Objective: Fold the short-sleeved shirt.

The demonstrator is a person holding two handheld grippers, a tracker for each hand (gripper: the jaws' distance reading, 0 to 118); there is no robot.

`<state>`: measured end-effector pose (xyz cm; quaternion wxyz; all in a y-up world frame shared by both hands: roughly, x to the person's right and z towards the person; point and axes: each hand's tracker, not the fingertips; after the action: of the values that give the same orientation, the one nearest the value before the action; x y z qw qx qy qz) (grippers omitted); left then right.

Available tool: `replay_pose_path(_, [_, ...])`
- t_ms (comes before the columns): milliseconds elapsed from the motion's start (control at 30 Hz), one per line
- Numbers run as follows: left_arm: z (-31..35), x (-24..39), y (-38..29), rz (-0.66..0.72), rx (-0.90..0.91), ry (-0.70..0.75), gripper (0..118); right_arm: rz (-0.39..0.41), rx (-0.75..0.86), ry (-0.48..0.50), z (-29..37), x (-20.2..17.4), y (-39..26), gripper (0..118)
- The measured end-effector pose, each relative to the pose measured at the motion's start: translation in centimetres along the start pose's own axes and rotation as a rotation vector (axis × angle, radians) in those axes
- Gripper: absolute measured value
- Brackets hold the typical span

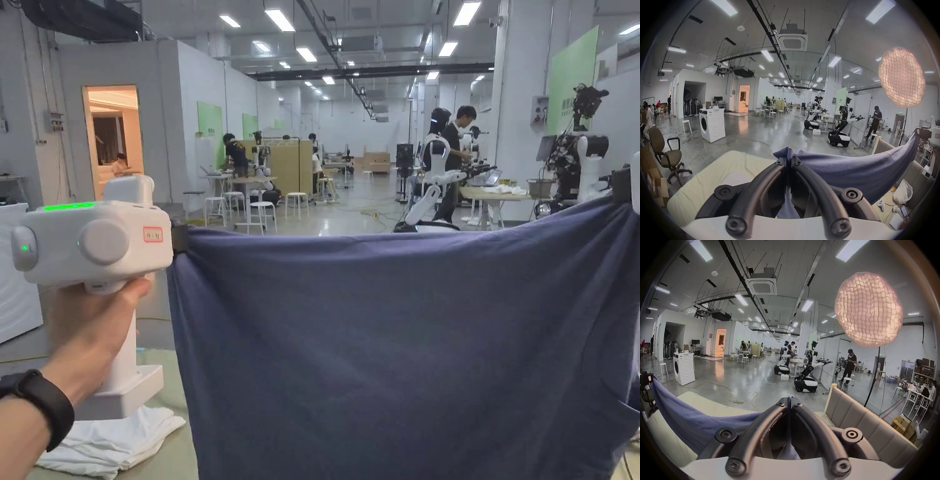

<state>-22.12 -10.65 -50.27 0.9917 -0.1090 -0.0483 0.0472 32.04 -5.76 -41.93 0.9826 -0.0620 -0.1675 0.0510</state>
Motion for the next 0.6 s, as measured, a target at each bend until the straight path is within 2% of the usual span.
replay_pose_path(233, [-1.3, -1.0, -12.3, 0.066, -0.158, -0.026, 6, -0.038, -0.205, 0.049, -2.1, -0.2, -12.3, 3])
replay_pose_path(367, [1.1, -1.9, -18.4, 0.077, -0.22, -0.036, 6, -0.029, -0.263, 0.083, 0.8, 0.6, -18.6, 3])
replay_pose_path(600, [11.2, -4.3, -28.4, 0.12, -0.306, -0.115, 6, -0.153, -0.383, 0.14, 11.7, 4.5, -30.4, 3])
